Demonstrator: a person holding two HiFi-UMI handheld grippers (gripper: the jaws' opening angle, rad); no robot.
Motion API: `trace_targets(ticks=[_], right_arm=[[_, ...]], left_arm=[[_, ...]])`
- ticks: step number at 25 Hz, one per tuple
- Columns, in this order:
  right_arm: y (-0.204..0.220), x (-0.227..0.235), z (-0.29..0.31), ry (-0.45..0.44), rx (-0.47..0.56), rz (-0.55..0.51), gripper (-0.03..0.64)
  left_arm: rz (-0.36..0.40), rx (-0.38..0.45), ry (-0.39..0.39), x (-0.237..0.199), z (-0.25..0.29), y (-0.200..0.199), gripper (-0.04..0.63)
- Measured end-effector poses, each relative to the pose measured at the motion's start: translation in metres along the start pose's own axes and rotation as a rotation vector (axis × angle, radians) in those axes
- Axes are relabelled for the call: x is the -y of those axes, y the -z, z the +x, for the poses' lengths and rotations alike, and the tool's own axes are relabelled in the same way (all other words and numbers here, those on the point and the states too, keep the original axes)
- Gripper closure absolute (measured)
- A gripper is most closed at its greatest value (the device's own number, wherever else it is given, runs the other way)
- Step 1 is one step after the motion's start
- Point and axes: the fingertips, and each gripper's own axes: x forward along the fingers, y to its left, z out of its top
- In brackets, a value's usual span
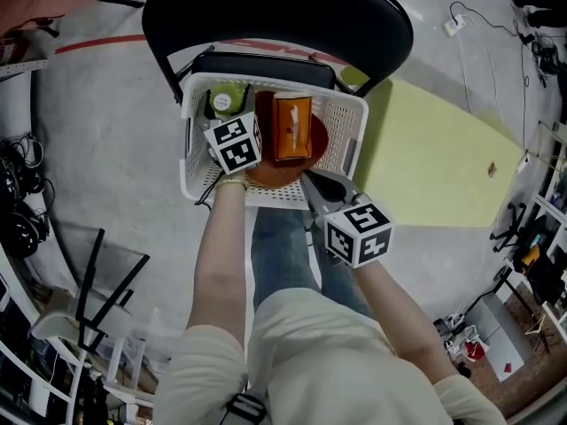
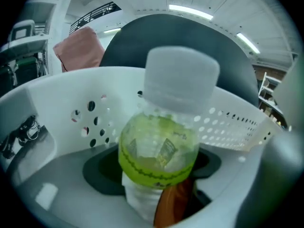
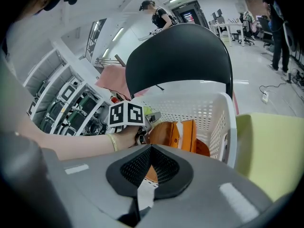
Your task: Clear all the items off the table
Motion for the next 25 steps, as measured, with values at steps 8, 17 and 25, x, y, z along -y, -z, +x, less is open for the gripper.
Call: trace_targets(ticks=[8,17,25], right_arm=[[-0.004,-0.007,-0.010,-0.003,0.036,-0.010,0.618],[-0.012,-0.018,-0.029,-0.003,0.090,-0.028,0.618],[-0.022,-0.026,-0.049,0.010,0.135,-0.045,0.618]], left_arm=[[0.015,0.005,0.006,0.001,-0.016,-0.008,0.230],[-0.005,0.027,0.017,0.005,-0.051,-0.019,0.230],[-0.010,0.041,0.058,0.020,-0.089,-0.030,0.232]])
